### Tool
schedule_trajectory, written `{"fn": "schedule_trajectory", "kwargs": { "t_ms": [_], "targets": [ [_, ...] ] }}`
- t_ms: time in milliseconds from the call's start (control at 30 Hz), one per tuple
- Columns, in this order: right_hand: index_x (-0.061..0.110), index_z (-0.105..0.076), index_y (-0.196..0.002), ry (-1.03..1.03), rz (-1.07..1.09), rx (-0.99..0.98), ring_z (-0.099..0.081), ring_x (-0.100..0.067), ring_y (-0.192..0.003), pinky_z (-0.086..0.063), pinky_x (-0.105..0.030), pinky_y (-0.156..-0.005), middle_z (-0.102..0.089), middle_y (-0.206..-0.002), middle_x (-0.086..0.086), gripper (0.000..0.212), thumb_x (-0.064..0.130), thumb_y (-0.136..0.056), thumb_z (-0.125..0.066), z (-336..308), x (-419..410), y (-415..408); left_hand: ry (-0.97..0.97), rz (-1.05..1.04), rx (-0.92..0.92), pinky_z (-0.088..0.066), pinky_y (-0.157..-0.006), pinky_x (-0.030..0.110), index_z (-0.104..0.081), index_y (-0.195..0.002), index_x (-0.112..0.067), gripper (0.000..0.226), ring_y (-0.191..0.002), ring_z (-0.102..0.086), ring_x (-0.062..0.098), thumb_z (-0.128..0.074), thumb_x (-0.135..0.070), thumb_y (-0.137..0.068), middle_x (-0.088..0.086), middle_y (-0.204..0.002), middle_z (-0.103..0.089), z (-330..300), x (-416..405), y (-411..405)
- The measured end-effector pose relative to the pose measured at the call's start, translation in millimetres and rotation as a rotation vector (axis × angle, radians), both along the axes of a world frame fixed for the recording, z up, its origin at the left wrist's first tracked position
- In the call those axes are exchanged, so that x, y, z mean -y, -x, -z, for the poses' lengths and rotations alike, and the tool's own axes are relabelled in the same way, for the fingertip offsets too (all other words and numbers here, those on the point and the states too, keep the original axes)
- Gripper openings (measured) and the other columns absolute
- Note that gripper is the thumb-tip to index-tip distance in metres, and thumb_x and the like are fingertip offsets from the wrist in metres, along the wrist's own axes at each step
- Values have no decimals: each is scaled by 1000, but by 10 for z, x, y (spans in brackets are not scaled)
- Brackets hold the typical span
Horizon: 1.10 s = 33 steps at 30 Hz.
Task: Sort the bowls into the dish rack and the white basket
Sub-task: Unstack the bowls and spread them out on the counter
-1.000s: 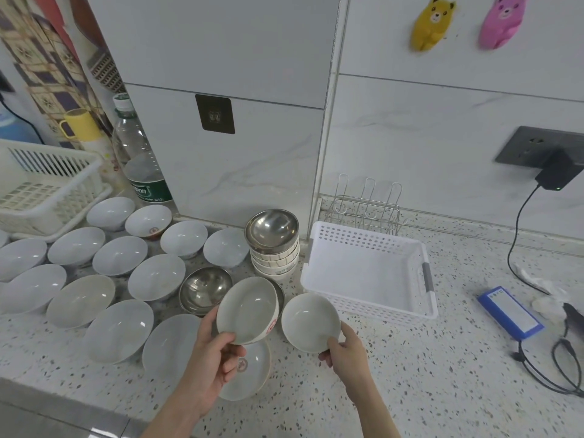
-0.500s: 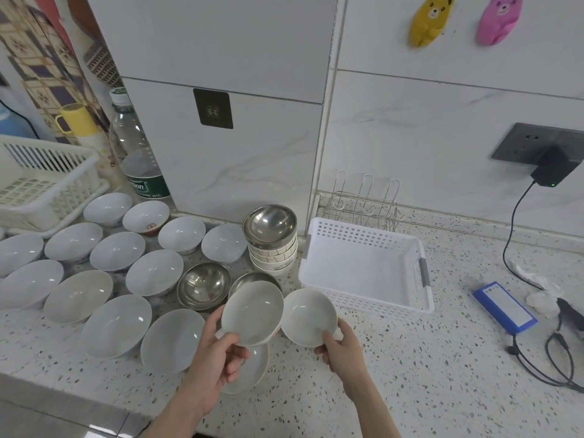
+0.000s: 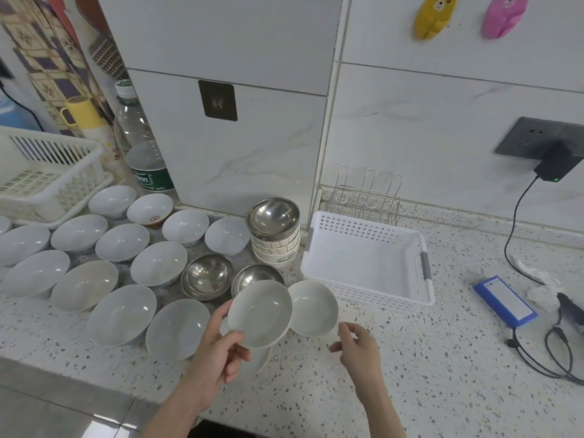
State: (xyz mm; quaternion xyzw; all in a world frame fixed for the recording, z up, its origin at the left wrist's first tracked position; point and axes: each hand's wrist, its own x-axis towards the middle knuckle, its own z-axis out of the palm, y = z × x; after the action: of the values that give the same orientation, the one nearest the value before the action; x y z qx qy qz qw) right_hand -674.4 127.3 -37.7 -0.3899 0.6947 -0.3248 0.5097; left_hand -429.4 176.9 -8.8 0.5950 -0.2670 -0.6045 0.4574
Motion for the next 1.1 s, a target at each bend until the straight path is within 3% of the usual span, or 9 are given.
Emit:
{"fn": "schedule_trajectory", "kwargs": {
  "t_ms": [133, 333, 500, 633, 800, 867, 933, 1000, 1100],
  "targets": [
    [28, -68, -99, 42, -119, -4, -48, -2, -45, -45, -26, -61, -71, -63, -3, 27, 44, -99, -46, -111, -211, 35, 5, 208, 112, -30, -36, 22, -47, -121, -59, 62, -37, -38, 14, -49, -3, -94, 20, -63, -66, -49, -47, 98],
    [26, -72, -92, 38, -199, 115, -37, -12, -40, -34, -19, -43, -69, -62, -11, 34, 38, -102, -42, -140, -531, -81, -34, 352, 232, -30, -35, 23, -36, -134, -50, 63, -41, -49, 13, -45, -3, -93, 15, -63, -68, 38, -182, 271],
    [23, -70, -89, 47, -338, -176, -57, -8, -55, -40, -14, -50, -68, -62, -3, 17, 14, -88, -56, -122, -565, -44, -52, 397, 281, -32, -37, 22, -35, -135, -52, 60, -44, -55, 8, -45, -8, -95, 8, -66, -68, 114, -219, 412],
    [13, -69, -80, 30, -311, -238, -45, -13, -53, -32, -18, -46, -59, -58, -9, 16, 11, -85, -54, -68, -587, -18, -36, 453, 324, -38, -39, 22, -27, -142, -50, 58, -42, -53, 9, -51, -19, -98, 4, -63, -71, 196, -260, 483],
    [7, -66, -72, -11, -300, -277, -46, -14, -54, -32, -21, -48, -55, -54, 0, 18, 11, -86, -54, 0, -608, 18, -59, 537, 402, -45, -44, 21, 1, -149, -49, 89, -41, -54, 6, -63, -38, -89, 0, -75, -76, 249, -286, 545],
    [6, -68, -77, -21, -303, -278, -46, -13, -53, -31, -18, -46, -58, -57, -2, 18, 10, -86, -53, 24, -615, 14, -62, 544, 420, -48, -49, 18, 3, -149, -49, 100, -50, -62, 3, -69, -43, -81, 0, -80, -76, 266, -287, 558],
    [2, -69, -81, -19, -314, -276, -42, -11, -50, -29, -17, -45, -57, -56, -2, 19, 9, -86, -52, 49, -611, 7, -46, 538, 446, -55, -70, 17, -1, -149, -49, 109, -84, -68, 1, -75, -50, -70, -6, -108, -70, 278, -283, 568],
    [1, -68, -82, -17, -329, -280, -38, -8, -46, -28, -15, -44, -55, -55, -2, 19, 8, -86, -51, 70, -603, -2, 22, 545, 477, -50, -89, 18, -4, -136, -69, 107, -112, -58, 0, -77, -55, -60, -24, -130, -50, 261, -285, 576],
    [14, -69, -78, -25, -349, -276, -50, -4, -47, -36, -11, -45, -59, -55, 1, 20, 9, -86, -52, 64, -602, -23, 109, 539, 499, -42, -81, 9, -7, -104, -90, 95, -116, -50, -8, -79, -54, -55, -36, -124, -43, 234, -293, 576]
  ]
}}
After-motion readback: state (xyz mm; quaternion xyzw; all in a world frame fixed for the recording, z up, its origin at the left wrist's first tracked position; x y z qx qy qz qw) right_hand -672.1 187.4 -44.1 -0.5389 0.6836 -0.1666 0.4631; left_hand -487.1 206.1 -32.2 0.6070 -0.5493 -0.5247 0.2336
